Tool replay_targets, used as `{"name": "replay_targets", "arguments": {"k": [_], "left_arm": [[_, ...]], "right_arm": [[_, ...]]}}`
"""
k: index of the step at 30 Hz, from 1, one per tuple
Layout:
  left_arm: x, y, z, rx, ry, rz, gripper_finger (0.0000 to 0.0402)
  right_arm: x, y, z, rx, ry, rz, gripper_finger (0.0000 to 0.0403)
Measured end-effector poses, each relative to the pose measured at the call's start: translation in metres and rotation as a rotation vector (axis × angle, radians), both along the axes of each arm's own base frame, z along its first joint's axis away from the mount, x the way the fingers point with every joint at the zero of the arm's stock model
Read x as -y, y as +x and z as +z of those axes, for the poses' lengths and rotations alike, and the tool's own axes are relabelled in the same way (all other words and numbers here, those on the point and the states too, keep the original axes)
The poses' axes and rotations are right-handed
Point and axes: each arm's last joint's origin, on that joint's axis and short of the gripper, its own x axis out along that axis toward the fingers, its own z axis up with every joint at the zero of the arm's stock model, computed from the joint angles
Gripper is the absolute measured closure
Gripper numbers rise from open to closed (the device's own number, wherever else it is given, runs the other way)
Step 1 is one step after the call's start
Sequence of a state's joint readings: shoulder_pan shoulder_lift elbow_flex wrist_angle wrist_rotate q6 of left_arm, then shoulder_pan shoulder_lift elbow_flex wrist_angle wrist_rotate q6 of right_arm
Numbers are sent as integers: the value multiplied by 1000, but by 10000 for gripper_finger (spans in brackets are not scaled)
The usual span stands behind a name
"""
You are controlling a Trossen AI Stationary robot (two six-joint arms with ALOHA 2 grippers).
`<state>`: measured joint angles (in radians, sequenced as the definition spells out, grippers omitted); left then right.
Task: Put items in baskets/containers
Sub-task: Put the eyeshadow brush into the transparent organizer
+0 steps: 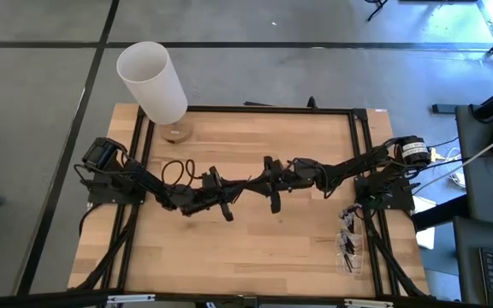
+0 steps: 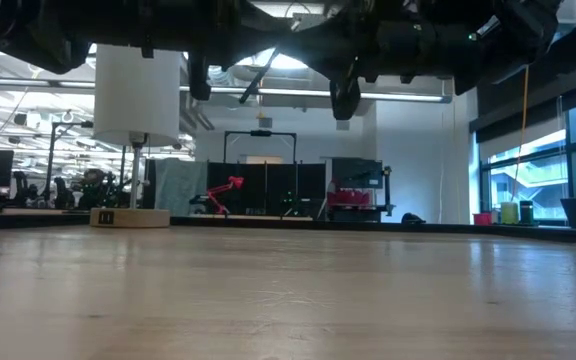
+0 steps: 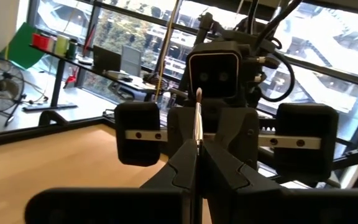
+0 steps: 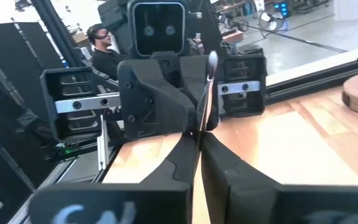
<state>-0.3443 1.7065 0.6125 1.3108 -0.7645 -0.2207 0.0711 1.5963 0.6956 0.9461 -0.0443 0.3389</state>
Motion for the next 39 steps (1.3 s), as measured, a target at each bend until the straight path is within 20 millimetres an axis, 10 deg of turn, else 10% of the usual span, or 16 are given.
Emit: {"name": "replay_targets", "arguments": {"k": [20, 31, 39], "left_arm": [[2, 1, -17, -162, 29, 17, 253], [8, -1, -22, -228, 88, -8, 222], [6, 1, -19, -213, 77, 0, 222]], "right_arm": [[8, -21, -16, -414, -97, -224, 387], [-11, -123, 76, -824, -19, -205, 387], [-56, -158, 122, -842, 51, -163, 387]]}}
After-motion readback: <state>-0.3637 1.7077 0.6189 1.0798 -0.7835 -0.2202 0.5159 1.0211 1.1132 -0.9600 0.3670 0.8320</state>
